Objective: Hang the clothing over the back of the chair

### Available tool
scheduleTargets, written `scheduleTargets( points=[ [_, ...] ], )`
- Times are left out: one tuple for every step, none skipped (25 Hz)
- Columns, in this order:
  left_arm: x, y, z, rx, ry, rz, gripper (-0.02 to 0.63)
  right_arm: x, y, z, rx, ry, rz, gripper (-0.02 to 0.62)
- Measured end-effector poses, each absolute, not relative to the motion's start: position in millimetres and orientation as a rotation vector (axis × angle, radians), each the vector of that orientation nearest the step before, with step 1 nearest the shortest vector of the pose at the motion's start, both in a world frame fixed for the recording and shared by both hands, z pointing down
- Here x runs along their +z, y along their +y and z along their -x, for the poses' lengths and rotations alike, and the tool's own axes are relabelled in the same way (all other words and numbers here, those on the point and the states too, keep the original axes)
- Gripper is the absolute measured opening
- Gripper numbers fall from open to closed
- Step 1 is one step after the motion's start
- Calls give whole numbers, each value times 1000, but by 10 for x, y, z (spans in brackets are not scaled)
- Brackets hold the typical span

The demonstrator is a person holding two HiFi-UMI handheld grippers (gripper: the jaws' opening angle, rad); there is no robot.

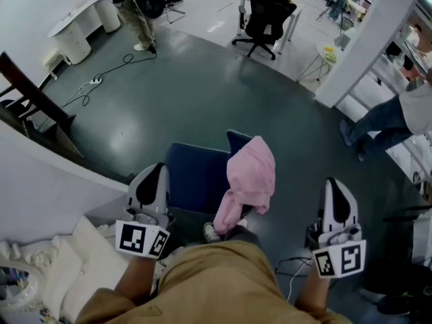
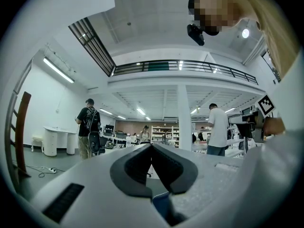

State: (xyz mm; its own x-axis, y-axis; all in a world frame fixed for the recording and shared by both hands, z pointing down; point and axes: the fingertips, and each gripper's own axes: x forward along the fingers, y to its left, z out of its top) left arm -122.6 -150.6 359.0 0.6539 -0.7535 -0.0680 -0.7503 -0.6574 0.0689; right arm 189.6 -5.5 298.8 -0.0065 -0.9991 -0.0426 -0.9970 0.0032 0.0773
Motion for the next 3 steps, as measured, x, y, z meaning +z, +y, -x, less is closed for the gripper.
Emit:
scheduleTargets(
  points=[
    [3590, -1508, 1229, -141, -1285, -2825, 4, 2990, -56, -1891, -132, -2208, -2197, 3],
    [3592, -1511, 1234, -142, -1284, -2825, 3, 2991, -57, -1886, -132, -2207, -2197, 3],
    [3594, -1513, 1240, -141, -1284, -2825, 3, 2993, -59, -1880, -132, -2207, -2197, 3]
  ],
)
